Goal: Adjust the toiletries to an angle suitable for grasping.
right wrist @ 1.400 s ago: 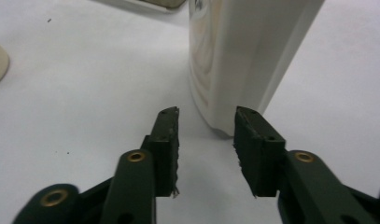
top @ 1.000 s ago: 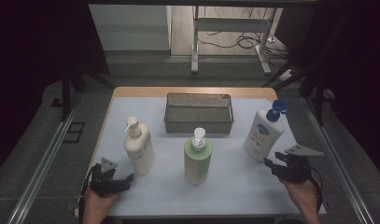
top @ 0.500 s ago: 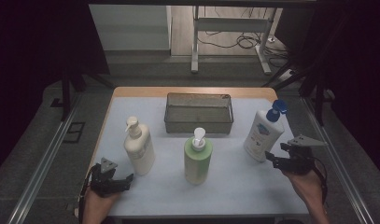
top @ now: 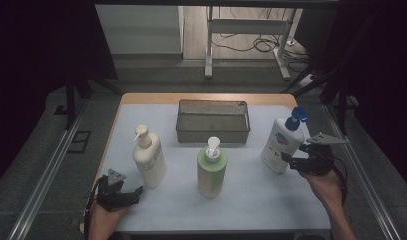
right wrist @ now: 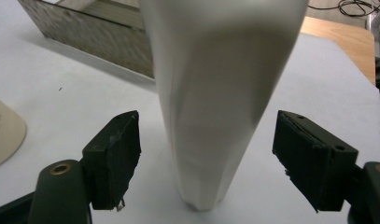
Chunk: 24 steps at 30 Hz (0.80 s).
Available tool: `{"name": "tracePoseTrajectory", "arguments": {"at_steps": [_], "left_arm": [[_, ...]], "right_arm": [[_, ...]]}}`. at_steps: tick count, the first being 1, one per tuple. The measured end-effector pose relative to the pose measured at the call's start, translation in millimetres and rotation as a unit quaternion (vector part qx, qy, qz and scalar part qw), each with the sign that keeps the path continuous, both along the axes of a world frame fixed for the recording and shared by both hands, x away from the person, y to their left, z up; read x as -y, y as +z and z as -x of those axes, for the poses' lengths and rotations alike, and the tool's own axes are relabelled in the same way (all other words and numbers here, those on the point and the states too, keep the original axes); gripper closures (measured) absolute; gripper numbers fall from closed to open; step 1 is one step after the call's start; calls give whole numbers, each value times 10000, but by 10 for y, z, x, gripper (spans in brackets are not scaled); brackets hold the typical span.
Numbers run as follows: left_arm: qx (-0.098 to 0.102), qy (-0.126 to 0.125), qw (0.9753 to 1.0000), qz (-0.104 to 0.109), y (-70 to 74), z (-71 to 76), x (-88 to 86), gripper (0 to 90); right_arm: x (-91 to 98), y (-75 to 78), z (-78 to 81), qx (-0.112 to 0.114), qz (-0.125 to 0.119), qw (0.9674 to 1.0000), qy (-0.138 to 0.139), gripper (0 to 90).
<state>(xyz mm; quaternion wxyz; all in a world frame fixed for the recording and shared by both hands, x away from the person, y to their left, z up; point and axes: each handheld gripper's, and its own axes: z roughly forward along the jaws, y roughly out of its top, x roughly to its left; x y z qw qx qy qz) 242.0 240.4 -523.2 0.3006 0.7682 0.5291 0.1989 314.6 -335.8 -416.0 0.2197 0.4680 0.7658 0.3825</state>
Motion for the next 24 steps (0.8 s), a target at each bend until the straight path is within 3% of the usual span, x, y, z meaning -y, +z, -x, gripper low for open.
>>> {"name": "tracePoseTrajectory", "arguments": {"at_steps": [14, 24], "left_arm": [[1, 1, 10000, -2, 0, 0, 0, 108], [1, 0, 10000, -5, 0, 0, 1, 108]], "right_arm": [[-125, 51, -204, 104, 105, 9999, 43, 251], [-152, 5, -297, 117, 63, 9999, 84, 320]]}}
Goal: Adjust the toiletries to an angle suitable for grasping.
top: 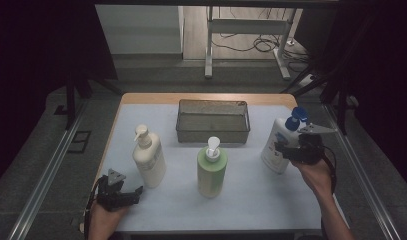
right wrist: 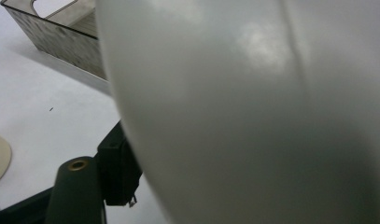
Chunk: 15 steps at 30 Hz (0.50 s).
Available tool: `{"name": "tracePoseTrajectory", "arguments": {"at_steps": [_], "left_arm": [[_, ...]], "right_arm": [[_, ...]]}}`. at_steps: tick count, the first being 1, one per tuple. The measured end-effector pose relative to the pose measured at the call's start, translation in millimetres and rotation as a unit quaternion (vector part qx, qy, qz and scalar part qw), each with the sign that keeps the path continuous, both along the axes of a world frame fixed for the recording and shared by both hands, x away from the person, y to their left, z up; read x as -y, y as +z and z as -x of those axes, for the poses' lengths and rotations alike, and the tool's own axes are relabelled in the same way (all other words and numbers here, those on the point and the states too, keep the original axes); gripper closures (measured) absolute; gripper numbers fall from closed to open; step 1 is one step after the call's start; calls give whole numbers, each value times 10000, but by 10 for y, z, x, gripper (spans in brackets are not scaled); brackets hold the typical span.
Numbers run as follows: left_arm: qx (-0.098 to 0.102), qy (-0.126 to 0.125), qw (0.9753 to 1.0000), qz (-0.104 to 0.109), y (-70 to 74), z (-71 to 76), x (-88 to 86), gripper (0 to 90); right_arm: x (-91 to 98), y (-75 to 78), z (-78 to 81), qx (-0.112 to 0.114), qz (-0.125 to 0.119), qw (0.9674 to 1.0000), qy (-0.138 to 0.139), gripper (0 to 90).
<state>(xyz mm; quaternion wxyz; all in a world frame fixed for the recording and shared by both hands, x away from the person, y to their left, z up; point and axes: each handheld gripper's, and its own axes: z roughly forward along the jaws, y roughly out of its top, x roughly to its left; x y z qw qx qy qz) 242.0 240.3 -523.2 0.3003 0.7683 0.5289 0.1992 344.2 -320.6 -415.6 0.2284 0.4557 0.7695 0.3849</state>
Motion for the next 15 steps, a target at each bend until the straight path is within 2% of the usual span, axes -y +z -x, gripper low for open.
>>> {"name": "tracePoseTrajectory", "arguments": {"at_steps": [1, 6, 15], "left_arm": [[-1, 0, 10000, 0, 0, 0, 0, 108], [0, 0, 10000, 0, 0, 0, 0, 108], [-2, -1, 10000, 3, 0, 0, -1, 108]], "right_arm": [[-5, -5, -9, -42, -64, 10000, 39, 355], [-20, -14, -9, -21, 45, 10000, 64, 375], [-24, -6, 11, -34, 28, 10000, -35, 388]]}}
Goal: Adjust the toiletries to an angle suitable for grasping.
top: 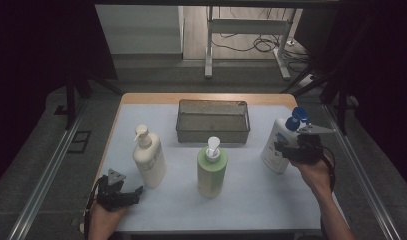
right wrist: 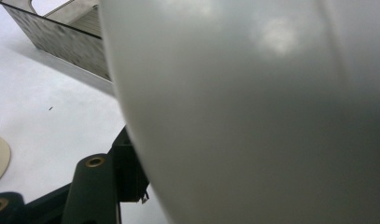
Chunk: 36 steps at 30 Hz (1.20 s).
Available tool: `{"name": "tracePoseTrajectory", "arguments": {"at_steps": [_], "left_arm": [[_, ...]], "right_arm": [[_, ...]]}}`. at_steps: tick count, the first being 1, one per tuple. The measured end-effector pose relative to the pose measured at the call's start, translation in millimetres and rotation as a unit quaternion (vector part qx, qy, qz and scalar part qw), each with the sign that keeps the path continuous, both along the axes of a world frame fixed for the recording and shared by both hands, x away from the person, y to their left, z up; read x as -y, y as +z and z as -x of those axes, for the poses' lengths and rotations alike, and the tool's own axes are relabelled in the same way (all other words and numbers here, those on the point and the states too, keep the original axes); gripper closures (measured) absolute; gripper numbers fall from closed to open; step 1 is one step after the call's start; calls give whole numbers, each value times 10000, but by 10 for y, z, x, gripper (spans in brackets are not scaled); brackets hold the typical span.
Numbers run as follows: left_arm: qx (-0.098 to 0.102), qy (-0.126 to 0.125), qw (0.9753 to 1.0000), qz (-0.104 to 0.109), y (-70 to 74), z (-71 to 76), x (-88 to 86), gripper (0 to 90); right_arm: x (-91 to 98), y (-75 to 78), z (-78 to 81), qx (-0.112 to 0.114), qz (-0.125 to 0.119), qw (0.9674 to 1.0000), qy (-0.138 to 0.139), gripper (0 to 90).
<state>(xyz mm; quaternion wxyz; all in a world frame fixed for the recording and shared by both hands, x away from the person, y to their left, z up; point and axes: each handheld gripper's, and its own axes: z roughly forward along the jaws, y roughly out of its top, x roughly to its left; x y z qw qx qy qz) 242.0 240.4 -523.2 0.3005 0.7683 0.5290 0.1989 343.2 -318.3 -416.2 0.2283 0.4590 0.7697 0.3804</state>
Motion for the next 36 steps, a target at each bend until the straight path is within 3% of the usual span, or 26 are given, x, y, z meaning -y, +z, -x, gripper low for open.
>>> {"name": "tracePoseTrajectory", "arguments": {"at_steps": [7, 15, 36], "left_arm": [[-3, 0, 10000, 0, 0, -1, 0, 108], [-3, -1, 10000, 1, 0, -1, 0, 108], [2, 11, 10000, 11, -1, -1, 2, 108]], "right_arm": [[7, 43, 28, -51, 31, 9999, -82, 394], [-55, 107, 60, -65, -37, 10000, 8, 397], [-363, 531, 56, 48, -190, 9991, 377, 399]]}}
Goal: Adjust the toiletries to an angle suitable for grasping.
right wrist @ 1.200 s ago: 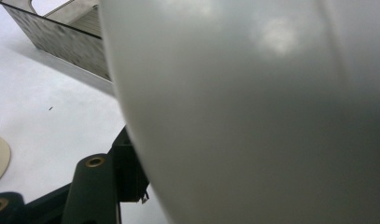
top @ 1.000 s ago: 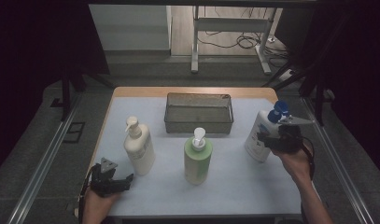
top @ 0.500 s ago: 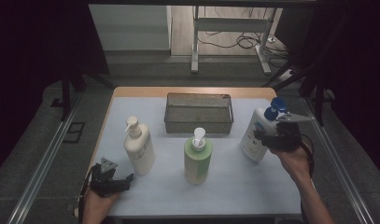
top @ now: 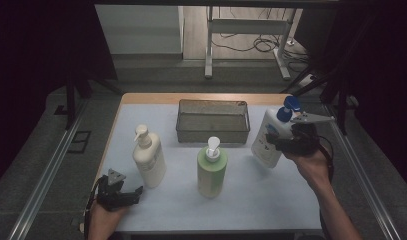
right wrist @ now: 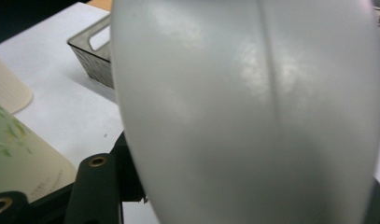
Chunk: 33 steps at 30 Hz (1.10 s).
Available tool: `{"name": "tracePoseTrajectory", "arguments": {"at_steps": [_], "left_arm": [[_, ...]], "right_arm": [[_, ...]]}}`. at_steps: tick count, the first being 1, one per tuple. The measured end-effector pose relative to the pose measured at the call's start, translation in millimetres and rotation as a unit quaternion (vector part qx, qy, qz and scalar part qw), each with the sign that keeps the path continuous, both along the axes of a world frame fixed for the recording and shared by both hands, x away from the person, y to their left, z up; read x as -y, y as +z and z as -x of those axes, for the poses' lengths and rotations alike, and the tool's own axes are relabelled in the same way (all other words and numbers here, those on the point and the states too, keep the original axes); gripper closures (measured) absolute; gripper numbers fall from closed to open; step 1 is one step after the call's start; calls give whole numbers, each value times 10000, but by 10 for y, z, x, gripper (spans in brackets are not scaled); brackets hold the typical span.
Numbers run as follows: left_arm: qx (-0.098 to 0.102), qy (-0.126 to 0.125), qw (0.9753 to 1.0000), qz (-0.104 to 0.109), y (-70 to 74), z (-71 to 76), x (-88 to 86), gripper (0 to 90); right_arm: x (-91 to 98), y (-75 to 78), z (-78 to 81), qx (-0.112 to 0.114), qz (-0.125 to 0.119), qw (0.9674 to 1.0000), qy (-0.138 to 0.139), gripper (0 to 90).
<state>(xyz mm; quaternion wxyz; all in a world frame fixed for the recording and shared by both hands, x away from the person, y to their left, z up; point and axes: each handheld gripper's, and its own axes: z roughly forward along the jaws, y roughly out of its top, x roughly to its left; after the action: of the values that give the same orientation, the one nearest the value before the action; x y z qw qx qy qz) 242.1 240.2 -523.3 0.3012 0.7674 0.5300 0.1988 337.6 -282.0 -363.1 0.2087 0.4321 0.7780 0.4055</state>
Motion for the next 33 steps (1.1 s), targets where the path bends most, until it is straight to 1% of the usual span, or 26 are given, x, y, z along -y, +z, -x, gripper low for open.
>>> {"name": "tracePoseTrajectory", "arguments": {"at_steps": [3, 9, 11, 14, 16, 23, 29, 33], "left_arm": [[-2, -1, 10000, -1, 0, 0, 0, 108], [-2, -1, 10000, -1, 0, 0, 0, 108], [-2, -2, 10000, -1, 0, 0, -1, 108], [-3, -2, 10000, 0, 0, 0, -1, 108], [-3, -2, 10000, 0, 0, 0, -1, 108], [-2, -1, 10000, 0, 0, 0, -1, 108], [0, 0, 10000, 0, 0, 0, 0, 108], [0, -1, 10000, 0, 0, -1, 0, 108]], "right_arm": [[-68, 70, -6, 41, -28, 10000, 69, 400], [-162, 130, -34, 50, -1, 9999, 139, 400], [-194, 147, -56, 39, -28, 9999, 165, 400], [-244, 184, -105, 4, -152, 9997, 206, 400], [-279, 205, -124, -9, -161, 9996, 221, 400], [-411, 269, -193, 65, -43, 9996, 255, 401], [-485, 310, -246, 102, -38, 9996, 250, 401], [-568, 354, -301, 120, -34, 9996, 260, 401]]}}
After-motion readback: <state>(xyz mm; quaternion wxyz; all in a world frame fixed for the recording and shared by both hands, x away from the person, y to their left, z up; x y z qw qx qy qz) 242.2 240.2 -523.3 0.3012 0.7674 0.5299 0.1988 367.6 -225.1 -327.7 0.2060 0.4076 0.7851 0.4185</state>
